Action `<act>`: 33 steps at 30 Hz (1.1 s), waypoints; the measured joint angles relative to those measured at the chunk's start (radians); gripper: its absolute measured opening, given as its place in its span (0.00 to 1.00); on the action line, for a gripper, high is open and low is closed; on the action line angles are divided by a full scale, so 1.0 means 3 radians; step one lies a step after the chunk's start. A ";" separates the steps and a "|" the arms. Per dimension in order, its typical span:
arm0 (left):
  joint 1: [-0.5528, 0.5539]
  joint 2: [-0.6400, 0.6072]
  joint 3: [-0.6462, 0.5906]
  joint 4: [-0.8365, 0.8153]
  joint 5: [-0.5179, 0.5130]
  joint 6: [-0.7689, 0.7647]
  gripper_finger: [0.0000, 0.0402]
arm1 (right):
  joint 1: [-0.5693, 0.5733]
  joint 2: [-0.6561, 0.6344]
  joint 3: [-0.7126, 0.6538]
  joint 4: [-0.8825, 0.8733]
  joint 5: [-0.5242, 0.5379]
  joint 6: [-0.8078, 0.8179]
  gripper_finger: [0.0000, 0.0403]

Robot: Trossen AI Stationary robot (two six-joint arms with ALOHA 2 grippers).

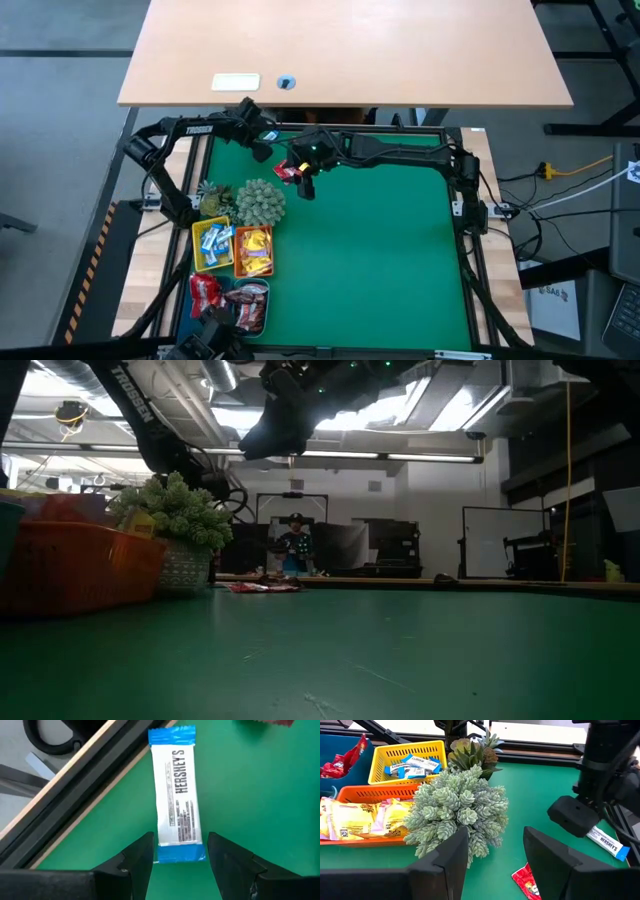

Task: Sort candy
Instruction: Put the white chocolate into the yellow basket

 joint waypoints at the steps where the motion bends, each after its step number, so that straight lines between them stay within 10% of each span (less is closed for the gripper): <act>1: 0.0000 0.0001 0.0003 -0.0003 0.0006 0.0001 0.44 | 0.0000 0.0000 0.0000 0.0001 0.0000 0.0001 0.47; 33: 0.0000 0.0004 0.0001 0.0007 0.0029 -0.0075 0.31 | 0.0001 0.0001 0.0003 0.0167 -0.0011 0.0014 0.47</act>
